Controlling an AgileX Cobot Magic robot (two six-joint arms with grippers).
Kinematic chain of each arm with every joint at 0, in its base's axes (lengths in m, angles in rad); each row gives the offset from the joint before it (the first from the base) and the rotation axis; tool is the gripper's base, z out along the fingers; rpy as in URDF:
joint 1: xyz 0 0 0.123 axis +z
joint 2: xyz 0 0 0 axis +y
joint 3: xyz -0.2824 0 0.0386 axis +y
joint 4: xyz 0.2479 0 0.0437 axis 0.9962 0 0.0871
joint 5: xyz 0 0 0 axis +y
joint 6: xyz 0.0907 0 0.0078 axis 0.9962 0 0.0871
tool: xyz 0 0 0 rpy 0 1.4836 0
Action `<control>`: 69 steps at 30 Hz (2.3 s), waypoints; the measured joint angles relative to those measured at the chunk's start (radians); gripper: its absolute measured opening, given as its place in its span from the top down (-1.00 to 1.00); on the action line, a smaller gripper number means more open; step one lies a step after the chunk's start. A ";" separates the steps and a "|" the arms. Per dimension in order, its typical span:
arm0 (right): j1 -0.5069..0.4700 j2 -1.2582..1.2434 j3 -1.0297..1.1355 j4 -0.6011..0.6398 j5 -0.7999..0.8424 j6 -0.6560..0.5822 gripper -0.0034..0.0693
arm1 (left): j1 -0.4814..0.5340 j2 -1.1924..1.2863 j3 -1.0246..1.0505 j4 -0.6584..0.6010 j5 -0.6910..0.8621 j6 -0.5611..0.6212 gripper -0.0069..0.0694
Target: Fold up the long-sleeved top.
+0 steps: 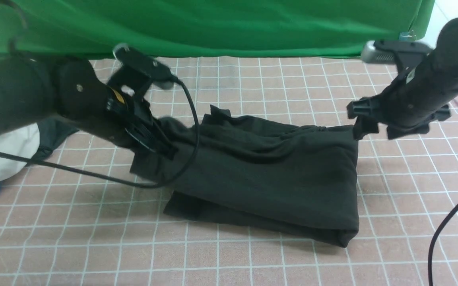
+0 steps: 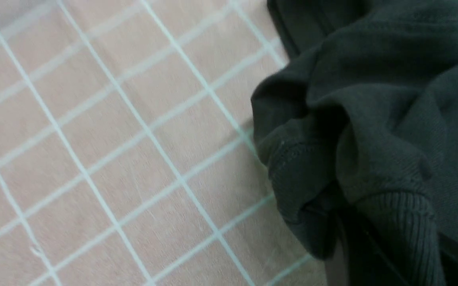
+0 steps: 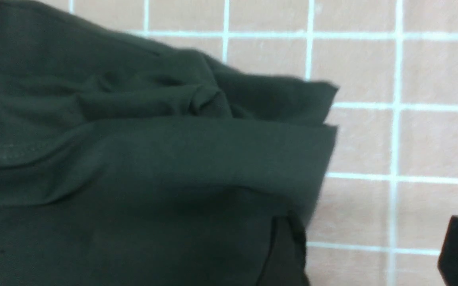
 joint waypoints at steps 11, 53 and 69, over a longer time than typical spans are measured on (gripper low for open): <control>0.000 0.141 0.000 0.062 -0.082 -0.065 -0.23 | 0.001 0.140 -0.002 0.067 0.028 -0.080 -0.21; -0.002 -0.767 0.448 0.082 -0.021 -0.248 0.82 | -0.011 -1.479 0.681 -0.054 -0.187 -0.042 0.77; -0.002 -1.268 0.752 0.081 -0.222 -0.128 0.57 | -0.011 -1.481 0.716 -0.050 -0.142 -0.043 0.77</control>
